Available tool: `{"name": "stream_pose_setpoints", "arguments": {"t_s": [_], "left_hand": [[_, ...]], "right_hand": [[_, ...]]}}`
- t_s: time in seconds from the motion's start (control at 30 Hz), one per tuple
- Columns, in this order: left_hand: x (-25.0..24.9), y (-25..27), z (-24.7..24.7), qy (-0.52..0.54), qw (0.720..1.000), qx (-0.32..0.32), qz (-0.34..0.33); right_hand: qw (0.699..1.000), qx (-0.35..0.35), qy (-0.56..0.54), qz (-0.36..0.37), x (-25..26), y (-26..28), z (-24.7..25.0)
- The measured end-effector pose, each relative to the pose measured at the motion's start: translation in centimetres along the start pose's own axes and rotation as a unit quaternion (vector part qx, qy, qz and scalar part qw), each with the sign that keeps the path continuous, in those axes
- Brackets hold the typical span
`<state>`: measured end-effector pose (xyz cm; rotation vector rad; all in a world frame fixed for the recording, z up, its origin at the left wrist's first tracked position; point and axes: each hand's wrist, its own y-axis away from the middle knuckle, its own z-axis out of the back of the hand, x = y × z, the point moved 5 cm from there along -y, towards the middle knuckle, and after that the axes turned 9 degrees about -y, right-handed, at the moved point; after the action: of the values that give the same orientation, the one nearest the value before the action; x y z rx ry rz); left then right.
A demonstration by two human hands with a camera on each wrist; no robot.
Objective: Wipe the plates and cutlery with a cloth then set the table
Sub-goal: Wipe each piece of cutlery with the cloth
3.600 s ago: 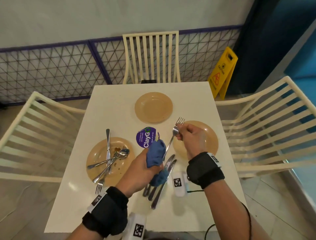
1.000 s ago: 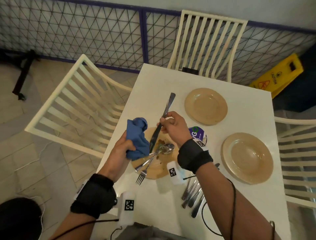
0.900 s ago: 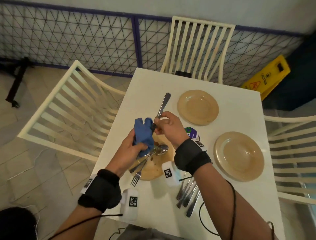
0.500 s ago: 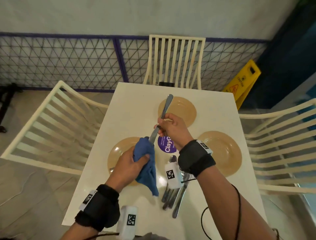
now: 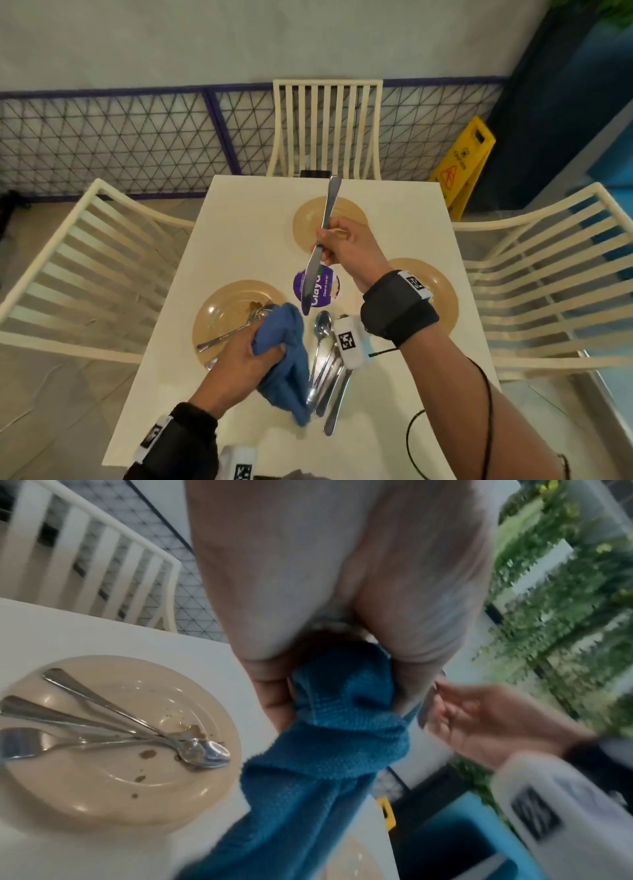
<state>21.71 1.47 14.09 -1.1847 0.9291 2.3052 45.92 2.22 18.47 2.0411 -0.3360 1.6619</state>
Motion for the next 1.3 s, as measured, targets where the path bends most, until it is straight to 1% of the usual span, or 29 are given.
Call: {"name": "stream_pose_setpoints", "arguments": {"t_s": [0.03,0.1,0.17,0.23,0.3,0.4,0.47,0.53,0.6,0.63,0.67,0.73,0.8,0.87,0.97,1.1,1.23,1.3], "left_hand": [[-0.1,-0.1,0.5,0.028,0.999,-0.014,0.008],[-1.1,-0.5,1.5,0.088,0.995,-0.042,0.002],[-2.8,-0.9,1.7,0.119,0.992,-0.04,-0.024],[-4.5,-1.4,0.8,0.09,0.995,-0.026,-0.044],[-5.3,-2.0,-0.5,0.049,0.997,-0.032,-0.058],[-5.0,-2.4,-1.2,0.063,0.994,-0.071,-0.055],[-4.6,-2.3,-1.4,0.104,0.991,-0.073,-0.049],[-4.4,-2.0,-1.5,0.151,0.985,-0.072,-0.048],[-4.3,-2.0,-1.3,0.197,0.977,-0.075,-0.043],[-4.1,-2.1,-1.1,0.22,0.972,-0.078,-0.038],[-4.0,-2.3,-1.1,0.241,0.967,-0.081,-0.033],[-3.9,-2.6,-0.8,0.273,0.958,-0.085,-0.027],[-4.0,-2.8,-0.8,0.29,0.953,-0.081,-0.027],[-4.3,-2.9,-1.0,0.291,0.954,-0.069,-0.032],[-4.6,-2.7,-1.5,0.277,0.959,-0.047,-0.044],[-4.5,-2.6,-1.7,0.256,0.965,-0.037,-0.05],[-4.6,-2.4,-0.5,0.22,0.972,-0.063,-0.056],[-5.0,-2.7,0.4,0.223,0.97,-0.083,-0.058]], "right_hand": [[1.0,0.008,0.004,-0.003,0.0,0.2,0.3],[0.999,0.036,0.012,-0.015,-0.4,0.8,0.2],[0.998,0.062,0.009,-0.029,-1.2,1.4,-0.5],[0.996,0.083,-0.002,-0.042,-1.9,1.9,-1.5],[0.995,0.093,0.028,-0.035,-2.3,2.4,-2.4],[0.993,0.082,0.088,-0.004,-2.0,3.2,-2.6],[0.99,0.067,0.122,0.016,-1.6,3.9,-1.8],[0.989,0.037,0.144,0.022,-1.7,5.1,-0.6],[0.993,0.002,0.118,-0.003,-2.4,7.1,0.5],[0.994,0.003,0.103,-0.03,-3.0,8.3,0.8],[0.993,0.02,0.096,-0.058,-3.7,9.4,0.8],[0.988,0.079,0.092,-0.1,-5.4,11.2,0.3],[0.984,0.12,0.066,-0.113,-6.2,12.3,-0.6],[0.985,0.126,0.063,-0.1,-6.2,12.4,-1.3],[0.988,0.116,0.07,-0.08,-5.6,11.8,-1.9],[0.983,0.124,0.121,-0.06,-5.5,11.7,-2.1],[0.977,0.153,0.137,-0.063,-4.8,12.4,-2.1],[0.976,0.159,0.139,-0.057,-4.4,12.6,-1.7]]}}
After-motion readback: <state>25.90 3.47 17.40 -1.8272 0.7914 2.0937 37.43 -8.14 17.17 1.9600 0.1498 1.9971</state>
